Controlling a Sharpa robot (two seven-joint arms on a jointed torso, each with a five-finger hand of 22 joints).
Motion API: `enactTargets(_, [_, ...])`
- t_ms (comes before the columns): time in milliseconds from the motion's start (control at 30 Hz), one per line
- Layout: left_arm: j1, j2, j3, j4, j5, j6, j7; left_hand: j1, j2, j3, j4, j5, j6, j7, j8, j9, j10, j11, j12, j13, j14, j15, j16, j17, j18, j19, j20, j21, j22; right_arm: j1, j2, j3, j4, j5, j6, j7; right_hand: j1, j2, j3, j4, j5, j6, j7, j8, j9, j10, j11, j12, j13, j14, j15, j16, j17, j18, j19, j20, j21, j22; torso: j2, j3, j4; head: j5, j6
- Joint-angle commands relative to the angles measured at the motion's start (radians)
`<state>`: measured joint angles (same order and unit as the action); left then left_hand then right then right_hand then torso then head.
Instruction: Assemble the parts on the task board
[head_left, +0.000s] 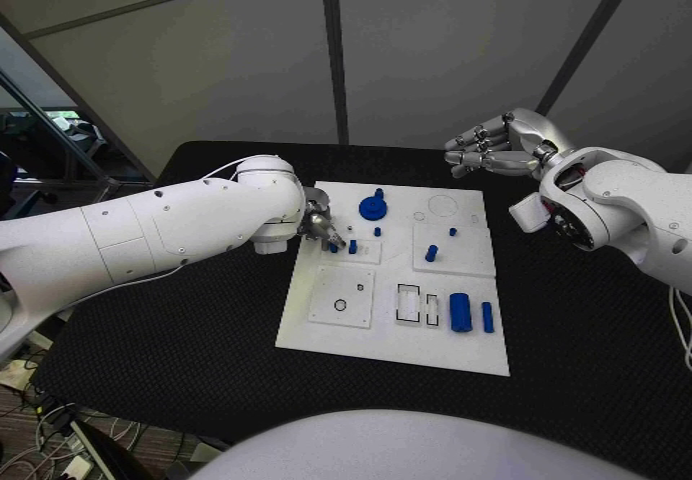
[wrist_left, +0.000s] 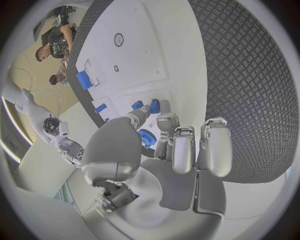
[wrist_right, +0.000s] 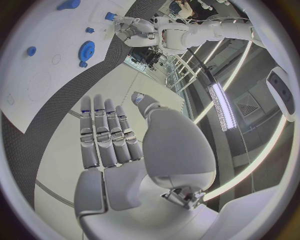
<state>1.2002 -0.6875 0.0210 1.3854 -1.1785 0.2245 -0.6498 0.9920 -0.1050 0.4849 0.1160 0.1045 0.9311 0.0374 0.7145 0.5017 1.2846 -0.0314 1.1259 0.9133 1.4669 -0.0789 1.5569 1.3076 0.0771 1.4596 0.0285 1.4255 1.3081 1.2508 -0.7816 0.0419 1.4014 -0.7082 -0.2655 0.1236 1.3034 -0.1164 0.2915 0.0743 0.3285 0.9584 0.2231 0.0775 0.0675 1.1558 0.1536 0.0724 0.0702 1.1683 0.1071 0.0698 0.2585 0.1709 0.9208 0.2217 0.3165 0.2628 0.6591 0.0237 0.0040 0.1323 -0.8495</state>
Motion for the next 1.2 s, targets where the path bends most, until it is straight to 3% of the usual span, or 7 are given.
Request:
enactTargets(33, [0.000, -0.001, -0.001, -0.004, -0.005, -0.006, -0.012, -0.015, 0.000, -0.017, 0.005, -0.003, 0.008, -0.002, -0.007, -0.002, 0.005, 0.000, 0.006, 0.001, 0.101, -0.005, 0.006, 0.255, -0.033, 0.012, 0.000, 0.003, 0.100, 0.002, -0.001, 0.001, 0.002, 0.001, -0.004, 0.007, -0.001, 0.009, -0.004, 0.002, 0.004, -0.007, -0.001, -0.002, 0.001, -0.006, 0.001, 0.004, -0.001, -0.007, 0.004, -0.005, -0.001, 0.011, 0.006, -0.001, -0.005, -0.002, 0.000, -0.0007, 0.0002, -0.001, 0.000])
enactTargets(367, [0.000, -0.002, 0.000, -0.005, -0.005, -0.031, -0.002, -0.048, -0.007, -0.100, 0.043, -0.003, 0.011, 0.000, -0.010, -0.002, 0.004, 0.002, 0.008, 0.003, 0.101, -0.004, 0.006, 0.254, -0.033, 0.012, 0.002, 0.001, 0.101, 0.002, 0.001, 0.001, 0.000, 0.001, -0.003, 0.008, -0.001, 0.008, -0.006, 0.002, 0.013, -0.008, -0.002, -0.002, 0.001, -0.007, 0.001, 0.005, -0.001, -0.008, 0.004, -0.005, -0.003, 0.011, 0.008, -0.001, -0.008, -0.004, 0.000, -0.0006, 0.0010, 0.000, -0.001])
enactTargets(933, [0.000, -0.017, 0.001, 0.008, -0.005, -0.082, 0.017, -0.051, -0.004, -0.138, 0.059, -0.002, 0.011, -0.001, -0.011, -0.002, 0.002, 0.002, 0.006, 0.002, 0.101, -0.004, 0.006, 0.255, -0.033, 0.011, 0.001, -0.001, 0.099, 0.002, 0.002, 0.001, -0.003, 0.001, -0.001, 0.008, -0.003, 0.006, -0.012, 0.004, 0.037, -0.008, -0.002, -0.001, 0.001, -0.008, 0.001, 0.006, -0.001, -0.008, 0.004, -0.004, -0.005, 0.011, 0.013, -0.001, -0.016, -0.009, -0.001, -0.0006, 0.0011, 0.001, -0.001])
enactTargets(1033, [0.000, -0.023, 0.006, 0.015, -0.005, -0.091, 0.022, -0.049, -0.004, -0.143, 0.060, -0.002, 0.009, -0.001, -0.012, -0.002, -0.001, 0.002, 0.003, -0.004, 0.101, -0.004, 0.006, 0.254, -0.031, 0.009, 0.001, -0.005, 0.095, 0.002, 0.003, 0.001, -0.003, 0.001, -0.001, 0.009, -0.003, 0.006, -0.012, 0.004, 0.039, -0.008, -0.002, -0.001, 0.001, -0.008, 0.001, 0.006, -0.001, -0.008, 0.004, -0.004, -0.005, 0.011, 0.013, -0.001, -0.016, -0.010, 0.000, -0.0003, 0.0006, 0.002, 0.000])
enactTargets(1167, [0.000, -0.034, 0.022, 0.021, 0.013, -0.136, 0.044, -0.034, 0.001, -0.158, 0.061, 0.000, -0.003, 0.003, -0.018, -0.003, -0.017, 0.005, -0.015, -0.027, 0.101, -0.002, 0.005, 0.254, -0.027, -0.001, 0.003, -0.020, 0.080, 0.002, 0.003, 0.001, -0.005, 0.001, -0.001, 0.009, -0.003, 0.006, -0.012, 0.004, 0.039, -0.008, -0.002, -0.001, 0.001, -0.008, 0.001, 0.006, -0.001, -0.008, 0.004, -0.004, -0.005, 0.011, 0.013, -0.001, -0.016, -0.010, 0.000, -0.0009, 0.0012, 0.002, 0.001])
enactTargets(1200, [0.000, -0.037, 0.025, 0.022, 0.022, -0.151, 0.054, -0.024, 0.004, -0.163, 0.060, 0.001, -0.021, 0.010, -0.028, -0.007, -0.049, 0.010, -0.051, -0.074, 0.099, 0.002, 0.001, 0.249, -0.019, -0.021, 0.005, -0.050, 0.049, 0.002, 0.003, 0.001, -0.005, 0.001, -0.001, 0.009, -0.003, 0.006, -0.012, 0.004, 0.039, -0.008, -0.002, -0.001, 0.001, -0.008, 0.001, 0.006, -0.001, -0.008, 0.004, -0.004, -0.005, 0.011, 0.013, -0.001, -0.016, -0.010, -0.001, -0.0002, 0.0008, 0.002, 0.001])
